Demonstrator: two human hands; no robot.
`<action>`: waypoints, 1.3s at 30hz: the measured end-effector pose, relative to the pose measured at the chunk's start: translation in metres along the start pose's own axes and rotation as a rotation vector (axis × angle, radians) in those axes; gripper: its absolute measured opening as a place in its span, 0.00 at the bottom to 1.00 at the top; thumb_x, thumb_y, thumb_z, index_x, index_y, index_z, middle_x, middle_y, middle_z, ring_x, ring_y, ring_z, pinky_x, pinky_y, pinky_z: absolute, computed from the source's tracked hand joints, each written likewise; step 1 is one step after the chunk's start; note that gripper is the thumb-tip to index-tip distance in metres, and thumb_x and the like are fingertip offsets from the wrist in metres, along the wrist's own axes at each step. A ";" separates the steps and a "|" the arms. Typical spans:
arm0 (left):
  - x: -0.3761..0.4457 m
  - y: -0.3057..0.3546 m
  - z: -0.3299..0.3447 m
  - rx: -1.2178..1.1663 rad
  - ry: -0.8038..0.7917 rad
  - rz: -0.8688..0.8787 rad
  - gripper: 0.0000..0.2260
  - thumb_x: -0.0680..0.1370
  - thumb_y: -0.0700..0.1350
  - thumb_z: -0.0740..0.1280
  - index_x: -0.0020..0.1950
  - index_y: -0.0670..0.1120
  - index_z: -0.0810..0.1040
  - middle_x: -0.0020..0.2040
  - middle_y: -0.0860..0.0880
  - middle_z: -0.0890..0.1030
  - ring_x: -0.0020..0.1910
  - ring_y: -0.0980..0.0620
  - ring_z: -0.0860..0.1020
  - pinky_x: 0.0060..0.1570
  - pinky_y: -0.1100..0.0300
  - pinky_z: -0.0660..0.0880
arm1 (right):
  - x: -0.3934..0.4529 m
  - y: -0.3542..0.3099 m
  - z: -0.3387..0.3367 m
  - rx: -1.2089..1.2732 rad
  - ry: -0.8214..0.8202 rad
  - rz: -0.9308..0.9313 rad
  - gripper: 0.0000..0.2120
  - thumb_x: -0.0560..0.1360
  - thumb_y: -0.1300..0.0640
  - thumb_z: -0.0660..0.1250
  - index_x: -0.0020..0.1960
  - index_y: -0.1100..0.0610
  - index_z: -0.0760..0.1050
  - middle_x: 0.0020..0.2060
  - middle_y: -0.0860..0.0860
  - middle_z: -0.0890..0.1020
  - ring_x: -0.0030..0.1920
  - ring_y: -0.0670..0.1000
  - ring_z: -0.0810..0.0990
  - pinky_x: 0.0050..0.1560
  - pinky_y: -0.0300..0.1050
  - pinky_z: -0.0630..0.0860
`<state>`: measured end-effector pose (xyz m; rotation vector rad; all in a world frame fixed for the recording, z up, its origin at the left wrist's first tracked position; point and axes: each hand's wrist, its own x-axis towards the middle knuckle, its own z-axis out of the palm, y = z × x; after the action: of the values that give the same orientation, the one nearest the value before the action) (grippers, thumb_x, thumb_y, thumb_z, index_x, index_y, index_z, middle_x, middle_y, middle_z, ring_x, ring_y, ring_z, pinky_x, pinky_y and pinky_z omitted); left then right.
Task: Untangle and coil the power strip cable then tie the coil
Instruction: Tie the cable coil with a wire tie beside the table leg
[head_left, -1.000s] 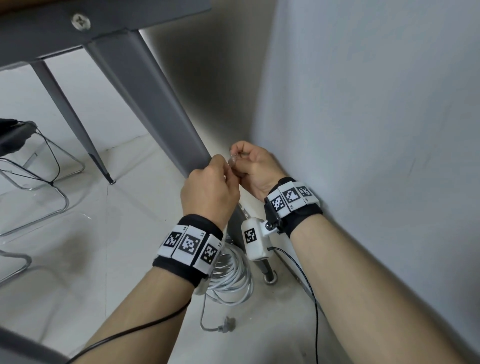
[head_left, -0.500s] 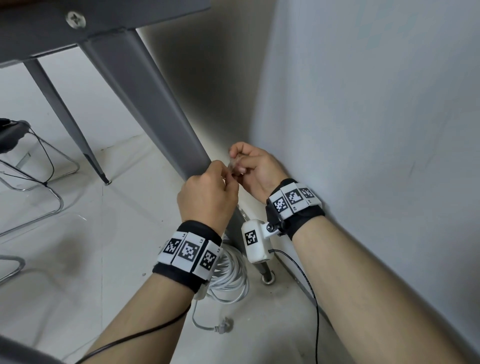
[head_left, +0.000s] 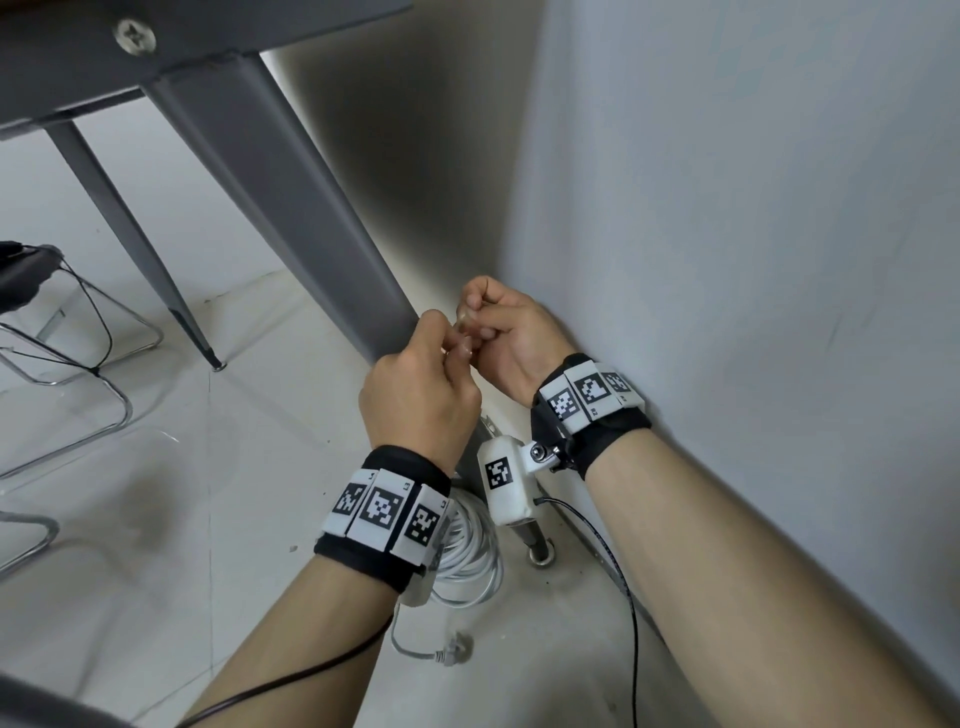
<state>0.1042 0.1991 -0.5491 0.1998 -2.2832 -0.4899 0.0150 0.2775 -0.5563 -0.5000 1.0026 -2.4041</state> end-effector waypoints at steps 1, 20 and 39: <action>-0.001 0.000 -0.001 0.005 0.003 0.005 0.05 0.76 0.42 0.68 0.41 0.45 0.74 0.27 0.48 0.77 0.28 0.40 0.74 0.28 0.54 0.71 | 0.002 0.001 0.000 0.004 0.005 0.003 0.16 0.75 0.76 0.48 0.38 0.58 0.66 0.32 0.51 0.56 0.29 0.47 0.60 0.31 0.38 0.63; -0.003 -0.010 -0.016 -0.038 0.081 0.072 0.06 0.74 0.41 0.69 0.38 0.44 0.77 0.25 0.49 0.75 0.23 0.43 0.72 0.25 0.52 0.72 | 0.017 0.015 -0.003 0.044 0.089 0.003 0.17 0.74 0.76 0.48 0.41 0.57 0.67 0.24 0.50 0.64 0.28 0.50 0.69 0.31 0.42 0.74; -0.010 0.001 -0.017 0.040 0.045 0.219 0.07 0.78 0.39 0.65 0.40 0.41 0.76 0.40 0.47 0.77 0.31 0.45 0.74 0.26 0.56 0.72 | 0.020 0.017 -0.011 0.025 0.189 0.003 0.12 0.81 0.69 0.54 0.46 0.56 0.70 0.23 0.47 0.71 0.36 0.53 0.85 0.27 0.38 0.62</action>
<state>0.1233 0.1978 -0.5450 -0.0201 -2.2391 -0.3225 -0.0015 0.2622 -0.5727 -0.2648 1.0484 -2.4941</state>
